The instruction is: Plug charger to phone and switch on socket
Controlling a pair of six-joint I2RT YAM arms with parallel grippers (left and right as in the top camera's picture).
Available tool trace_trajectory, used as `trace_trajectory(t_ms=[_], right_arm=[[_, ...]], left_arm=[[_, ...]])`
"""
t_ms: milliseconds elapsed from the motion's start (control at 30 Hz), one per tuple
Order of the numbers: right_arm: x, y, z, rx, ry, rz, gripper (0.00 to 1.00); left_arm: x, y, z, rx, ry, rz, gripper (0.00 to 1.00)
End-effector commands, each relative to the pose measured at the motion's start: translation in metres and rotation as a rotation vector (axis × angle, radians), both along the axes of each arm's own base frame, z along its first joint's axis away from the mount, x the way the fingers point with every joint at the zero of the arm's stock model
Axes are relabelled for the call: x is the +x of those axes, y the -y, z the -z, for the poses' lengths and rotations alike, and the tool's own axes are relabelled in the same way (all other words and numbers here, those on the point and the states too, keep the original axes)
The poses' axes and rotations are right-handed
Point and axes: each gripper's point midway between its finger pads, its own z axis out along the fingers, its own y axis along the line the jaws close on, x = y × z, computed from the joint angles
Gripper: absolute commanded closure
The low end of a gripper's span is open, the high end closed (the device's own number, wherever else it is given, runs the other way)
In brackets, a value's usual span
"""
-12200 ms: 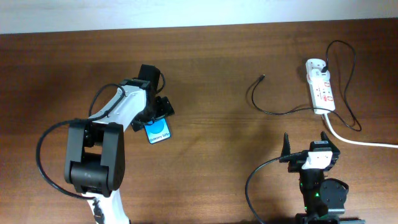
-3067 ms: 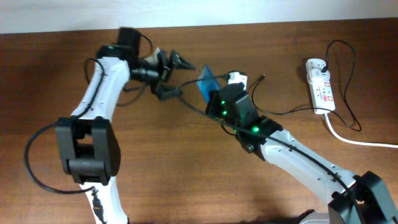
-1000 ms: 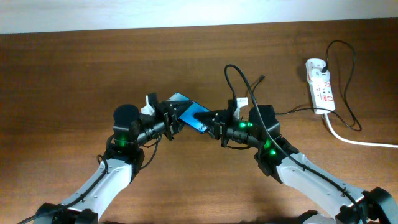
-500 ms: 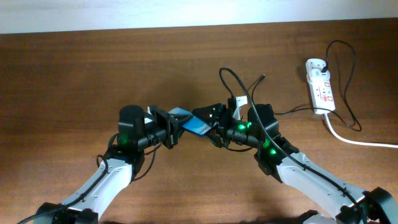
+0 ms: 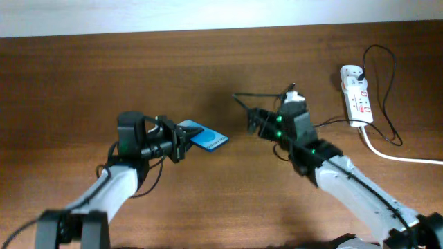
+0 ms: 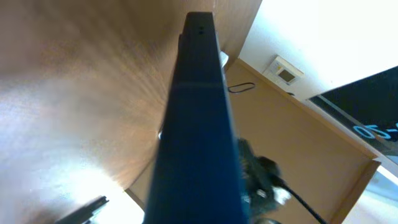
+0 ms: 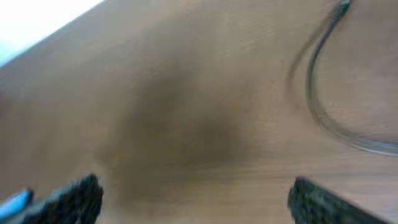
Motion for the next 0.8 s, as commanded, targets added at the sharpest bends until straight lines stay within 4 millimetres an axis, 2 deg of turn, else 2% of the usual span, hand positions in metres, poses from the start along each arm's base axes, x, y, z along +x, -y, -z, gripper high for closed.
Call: trace_trajectory(t_ms=[0, 67, 167, 267, 367, 433, 500, 633, 700, 767], right_arm=[[0.029, 0.048, -0.048, -0.147, 0.031, 0.145, 0.02], [0.038, 0.066, -0.044, -0.169, -0.03, 0.188, 0.05], [0.064, 0.078, -0.014, -0.212, -0.162, 0.218, 0.06], [0.096, 0.074, 0.027, -0.26, -0.302, 0.212, 0.13], [0.115, 0.07, 0.062, -0.286, -0.381, 0.205, 0.3], [0.119, 0.074, 0.082, -0.307, -0.398, 0.23, 0.33], [0.118, 0.079, 0.091, -0.33, -0.414, 0.248, 0.34], [0.122, 0.083, 0.11, -0.359, -0.421, 0.265, 0.35], [0.123, 0.087, 0.117, -0.384, -0.425, 0.279, 0.36], [0.124, 0.09, 0.126, -0.384, -0.431, 0.283, 0.4]], left_arm=[[0.036, 0.013, -0.026, -0.025, 0.146, 0.117, 1.0], [0.051, 0.02, -0.032, -0.051, 0.175, 0.173, 1.0], [0.065, 0.034, -0.041, -0.057, 0.248, 0.239, 1.0], [0.066, 0.042, -0.042, -0.034, 0.294, 0.258, 1.0], [0.057, 0.047, -0.032, 0.006, 0.321, 0.303, 1.0], [0.052, 0.046, -0.025, 0.039, 0.358, 0.336, 1.0], [0.055, 0.046, -0.028, 0.043, 0.379, 0.335, 1.0], [0.08, 0.05, -0.063, 0.075, 0.543, 0.343, 1.0], [0.087, 0.051, -0.067, 0.077, 0.561, 0.343, 1.0], [0.088, 0.053, -0.063, 0.052, 0.55, 0.367, 1.0]])
